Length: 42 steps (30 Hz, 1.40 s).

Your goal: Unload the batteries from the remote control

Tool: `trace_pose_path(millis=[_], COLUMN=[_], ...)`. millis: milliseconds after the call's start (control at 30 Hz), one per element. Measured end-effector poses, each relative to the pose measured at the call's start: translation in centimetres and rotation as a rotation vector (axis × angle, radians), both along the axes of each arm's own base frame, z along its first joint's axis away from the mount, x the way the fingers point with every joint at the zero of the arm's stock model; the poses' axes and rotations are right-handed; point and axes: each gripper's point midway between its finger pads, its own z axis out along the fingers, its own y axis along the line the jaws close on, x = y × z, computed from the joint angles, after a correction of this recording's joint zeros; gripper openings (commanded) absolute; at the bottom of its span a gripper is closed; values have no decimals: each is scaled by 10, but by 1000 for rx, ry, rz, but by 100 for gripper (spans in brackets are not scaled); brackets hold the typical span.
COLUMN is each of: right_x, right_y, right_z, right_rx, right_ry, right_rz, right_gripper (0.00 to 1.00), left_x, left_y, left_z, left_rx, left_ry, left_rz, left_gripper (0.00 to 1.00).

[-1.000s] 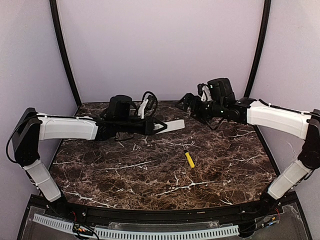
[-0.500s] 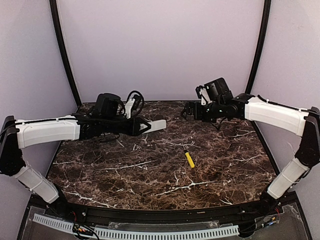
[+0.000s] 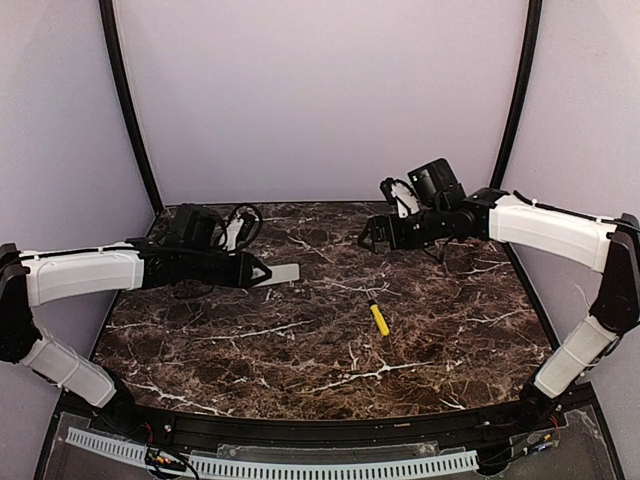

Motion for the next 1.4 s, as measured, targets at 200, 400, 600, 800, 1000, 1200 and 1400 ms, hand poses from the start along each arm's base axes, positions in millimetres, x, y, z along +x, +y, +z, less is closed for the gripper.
trace_pose_path(millis=[200, 400, 600, 800, 1000, 1200, 1400], right_x=[-15, -33, -52, -64, -70, -71, -74], right_y=[12, 21, 22, 26, 29, 32, 35], right_z=[-1, 9, 22, 37, 45, 50, 57], right_rx=[41, 116, 230, 320, 374, 422, 470], right_ry=[20, 32, 41, 37, 31, 33, 32], right_rz=[115, 240, 358, 440, 473, 493, 519], right_gripper=[99, 99, 99, 99, 99, 98, 99], left_x=[-11, -22, -23, -28, -29, -28, -24], left_y=[-9, -20, -24, -32, -37, -35, -33], left_z=[3, 13, 24, 31, 46, 50, 50], left_rx=[-56, -132, -213, -280, -363, -410, -446], left_ry=[37, 59, 75, 98, 97, 115, 138], left_rz=[-67, -154, -211, -267, -298, -293, -281], left_gripper=[0, 0, 0, 0, 0, 0, 0])
